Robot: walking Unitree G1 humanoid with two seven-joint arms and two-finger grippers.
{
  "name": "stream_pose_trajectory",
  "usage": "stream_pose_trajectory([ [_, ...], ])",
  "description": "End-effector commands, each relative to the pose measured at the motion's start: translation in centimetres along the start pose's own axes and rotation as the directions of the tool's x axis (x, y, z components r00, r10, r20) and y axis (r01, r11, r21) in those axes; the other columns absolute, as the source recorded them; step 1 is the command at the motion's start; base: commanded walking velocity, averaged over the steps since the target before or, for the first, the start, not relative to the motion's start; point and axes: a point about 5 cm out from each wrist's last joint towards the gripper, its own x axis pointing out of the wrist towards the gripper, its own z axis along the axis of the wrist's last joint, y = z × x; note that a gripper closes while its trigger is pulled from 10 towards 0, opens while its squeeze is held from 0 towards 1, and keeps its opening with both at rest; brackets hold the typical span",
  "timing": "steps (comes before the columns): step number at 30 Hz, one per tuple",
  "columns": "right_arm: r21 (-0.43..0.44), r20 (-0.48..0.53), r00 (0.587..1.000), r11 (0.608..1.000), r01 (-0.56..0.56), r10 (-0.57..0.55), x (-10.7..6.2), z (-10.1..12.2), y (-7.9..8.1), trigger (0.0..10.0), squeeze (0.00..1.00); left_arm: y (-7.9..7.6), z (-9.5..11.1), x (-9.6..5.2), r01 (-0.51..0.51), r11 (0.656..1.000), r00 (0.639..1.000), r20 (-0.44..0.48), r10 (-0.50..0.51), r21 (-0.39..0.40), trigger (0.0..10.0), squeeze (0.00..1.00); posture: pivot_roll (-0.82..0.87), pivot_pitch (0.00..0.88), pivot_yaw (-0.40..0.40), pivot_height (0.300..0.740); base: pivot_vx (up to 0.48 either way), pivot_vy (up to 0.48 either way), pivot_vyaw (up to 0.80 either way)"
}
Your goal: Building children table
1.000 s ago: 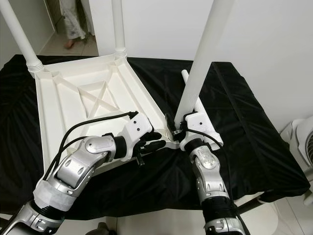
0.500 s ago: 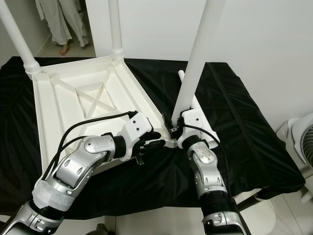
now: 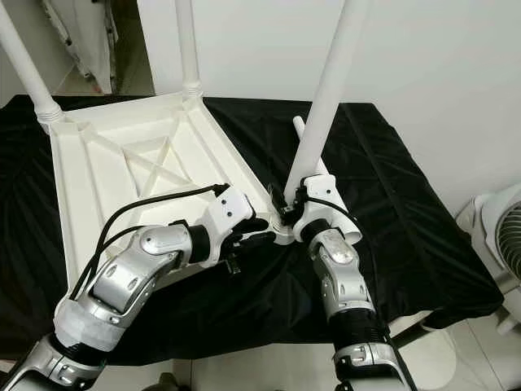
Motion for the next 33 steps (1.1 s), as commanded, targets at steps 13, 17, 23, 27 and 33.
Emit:
stream_pose_trajectory([
  [13,-0.136,0.035,0.999,0.991,-0.01,0.015,-1.8,-1.8,0.6,10.0,0.0,0.2,0.2,0.0,-0.029,1.0,1.0,-0.002,0.029,0.002,10.0,0.0,0.1,0.035,-0.022,0.74,0.0,0.0,0.0],
  [17,-0.165,0.061,0.998,0.986,-0.005,0.015,-2.1,-1.8,0.6,10.0,0.0,0.2,0.2,0.0,-0.027,1.0,1.0,-0.001,0.027,0.002,10.0,0.0,0.1,0.033,-0.02,0.74,0.0,0.0,0.0],
  [23,-0.14,0.072,0.997,0.99,0.028,-0.018,-2.6,-2.3,0.1,10.0,0.0,0.2,0.2,0.0,-0.025,1.0,1.0,0.0,0.025,0.006,10.0,0.0,0.1,0.031,-0.019,0.74,0.0,0.0,0.0],
  [27,-0.139,0.093,0.995,0.989,0.059,-0.047,-3.0,-2.6,0.0,10.0,0.0,0.2,0.2,-0.1,-0.025,1.0,1.0,0.0,0.025,0.008,10.0,0.0,0.1,0.03,-0.018,0.74,0.0,0.0,0.0],
  [33,-0.135,0.118,0.991,0.987,0.085,-0.069,-3.3,-2.8,0.1,10.0,0.0,0.2,0.2,-0.1,-0.024,1.0,1.0,-0.001,0.024,0.009,10.0,0.0,0.1,0.029,-0.014,0.74,0.0,0.0,0.0],
])
